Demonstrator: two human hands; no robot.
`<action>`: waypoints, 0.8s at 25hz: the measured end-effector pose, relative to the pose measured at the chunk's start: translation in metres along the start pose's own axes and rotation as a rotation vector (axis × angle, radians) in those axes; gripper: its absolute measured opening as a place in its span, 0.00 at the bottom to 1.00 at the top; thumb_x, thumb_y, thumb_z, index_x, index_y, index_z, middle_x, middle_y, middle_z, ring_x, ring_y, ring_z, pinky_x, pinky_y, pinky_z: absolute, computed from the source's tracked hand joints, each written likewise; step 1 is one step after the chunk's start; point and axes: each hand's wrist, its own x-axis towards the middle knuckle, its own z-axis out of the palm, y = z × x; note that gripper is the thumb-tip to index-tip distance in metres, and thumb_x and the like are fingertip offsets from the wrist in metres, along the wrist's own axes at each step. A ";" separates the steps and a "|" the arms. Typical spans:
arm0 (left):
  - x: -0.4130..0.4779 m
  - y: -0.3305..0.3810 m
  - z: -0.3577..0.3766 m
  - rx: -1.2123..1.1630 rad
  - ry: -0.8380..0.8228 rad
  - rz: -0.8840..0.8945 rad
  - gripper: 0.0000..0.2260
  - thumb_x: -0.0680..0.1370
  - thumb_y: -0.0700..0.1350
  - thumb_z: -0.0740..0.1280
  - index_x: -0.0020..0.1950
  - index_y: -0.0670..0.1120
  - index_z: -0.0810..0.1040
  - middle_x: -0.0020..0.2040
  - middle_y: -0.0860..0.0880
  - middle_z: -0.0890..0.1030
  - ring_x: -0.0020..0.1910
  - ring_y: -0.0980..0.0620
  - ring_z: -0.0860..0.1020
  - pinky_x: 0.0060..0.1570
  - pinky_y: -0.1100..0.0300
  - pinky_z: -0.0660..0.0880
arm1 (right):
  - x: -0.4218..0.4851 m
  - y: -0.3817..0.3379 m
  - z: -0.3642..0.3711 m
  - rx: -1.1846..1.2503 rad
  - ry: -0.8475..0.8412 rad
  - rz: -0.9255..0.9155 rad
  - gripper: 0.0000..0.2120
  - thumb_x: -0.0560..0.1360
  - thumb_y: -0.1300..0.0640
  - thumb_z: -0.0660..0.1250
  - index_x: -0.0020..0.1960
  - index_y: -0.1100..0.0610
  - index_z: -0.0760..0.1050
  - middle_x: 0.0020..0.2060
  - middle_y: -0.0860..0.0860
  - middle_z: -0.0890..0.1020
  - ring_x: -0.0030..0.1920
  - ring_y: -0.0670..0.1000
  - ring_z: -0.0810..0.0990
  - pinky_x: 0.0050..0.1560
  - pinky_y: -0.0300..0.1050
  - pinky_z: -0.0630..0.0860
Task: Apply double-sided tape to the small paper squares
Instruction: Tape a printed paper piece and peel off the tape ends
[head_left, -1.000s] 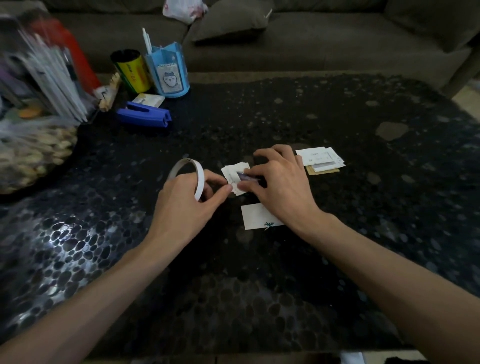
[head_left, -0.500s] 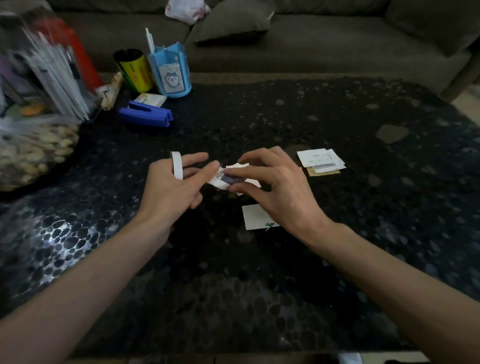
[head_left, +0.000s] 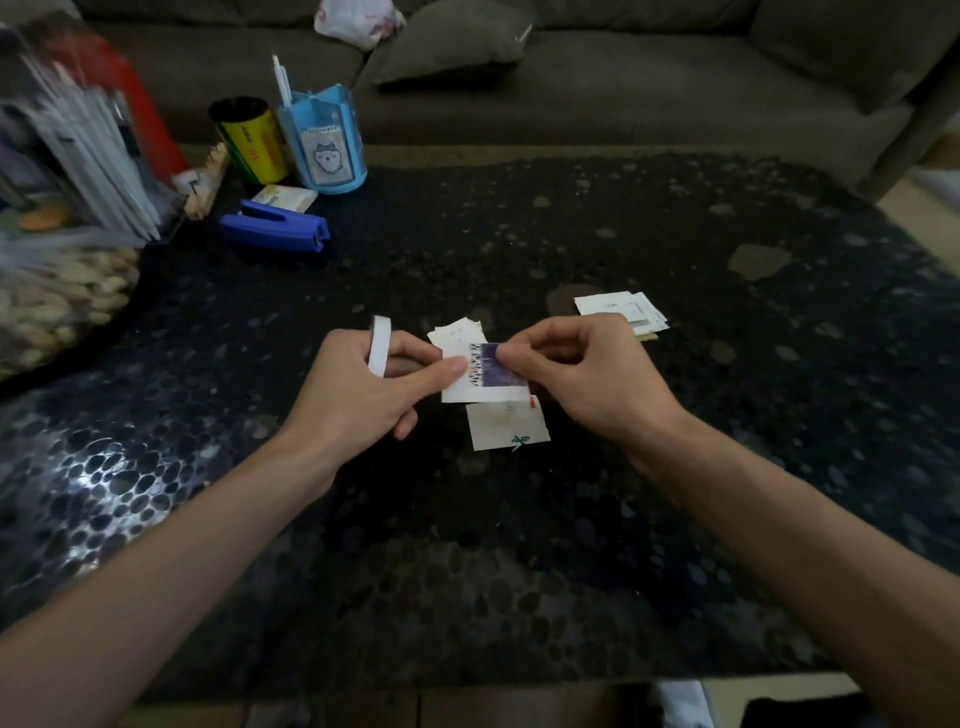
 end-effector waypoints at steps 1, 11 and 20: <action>-0.001 0.000 0.001 0.028 -0.022 0.016 0.07 0.76 0.47 0.76 0.49 0.45 0.86 0.43 0.51 0.88 0.24 0.54 0.72 0.27 0.66 0.71 | -0.001 0.000 -0.005 -0.046 0.004 0.018 0.02 0.78 0.51 0.75 0.48 0.48 0.86 0.42 0.41 0.88 0.47 0.39 0.86 0.53 0.40 0.81; 0.008 -0.019 -0.004 0.482 -0.101 0.230 0.13 0.71 0.52 0.81 0.53 0.57 0.86 0.39 0.59 0.85 0.31 0.61 0.80 0.37 0.69 0.74 | -0.005 0.012 -0.026 -0.079 -0.067 0.200 0.03 0.75 0.52 0.78 0.47 0.52 0.87 0.39 0.48 0.89 0.42 0.46 0.88 0.51 0.41 0.82; 0.009 -0.022 -0.005 0.526 -0.147 0.208 0.20 0.65 0.54 0.83 0.55 0.58 0.85 0.41 0.56 0.84 0.31 0.59 0.80 0.42 0.56 0.81 | 0.005 0.015 -0.013 -0.245 -0.067 0.161 0.05 0.75 0.48 0.78 0.48 0.49 0.87 0.41 0.46 0.89 0.46 0.43 0.87 0.55 0.41 0.81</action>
